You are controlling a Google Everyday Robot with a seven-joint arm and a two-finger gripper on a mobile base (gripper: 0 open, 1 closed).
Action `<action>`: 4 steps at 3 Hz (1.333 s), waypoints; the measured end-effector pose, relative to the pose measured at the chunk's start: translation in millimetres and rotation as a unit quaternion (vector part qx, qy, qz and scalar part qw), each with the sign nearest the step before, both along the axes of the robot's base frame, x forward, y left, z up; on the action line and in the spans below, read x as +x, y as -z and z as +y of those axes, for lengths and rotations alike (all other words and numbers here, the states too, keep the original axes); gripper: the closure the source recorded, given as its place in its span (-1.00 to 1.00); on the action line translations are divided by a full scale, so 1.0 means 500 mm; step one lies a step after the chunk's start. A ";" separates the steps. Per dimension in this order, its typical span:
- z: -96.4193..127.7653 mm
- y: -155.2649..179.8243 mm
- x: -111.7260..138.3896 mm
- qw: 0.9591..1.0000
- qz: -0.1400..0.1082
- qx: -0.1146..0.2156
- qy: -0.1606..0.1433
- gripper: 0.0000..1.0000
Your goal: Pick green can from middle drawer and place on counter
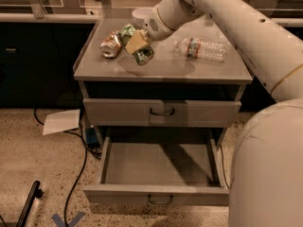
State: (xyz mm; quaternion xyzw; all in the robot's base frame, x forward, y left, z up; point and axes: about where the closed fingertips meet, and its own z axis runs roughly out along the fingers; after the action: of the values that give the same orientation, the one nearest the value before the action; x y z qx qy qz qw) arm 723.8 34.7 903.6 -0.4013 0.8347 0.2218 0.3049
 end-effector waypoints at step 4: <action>-0.085 0.097 0.048 0.994 0.071 -0.003 0.080 0.62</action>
Offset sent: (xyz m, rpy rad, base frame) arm 0.0344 -0.0464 -0.0374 -0.0174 0.1304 -0.1808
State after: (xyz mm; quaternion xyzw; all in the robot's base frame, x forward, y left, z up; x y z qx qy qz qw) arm 748.0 -7.7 855.0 -0.3175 0.8844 0.2222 0.2600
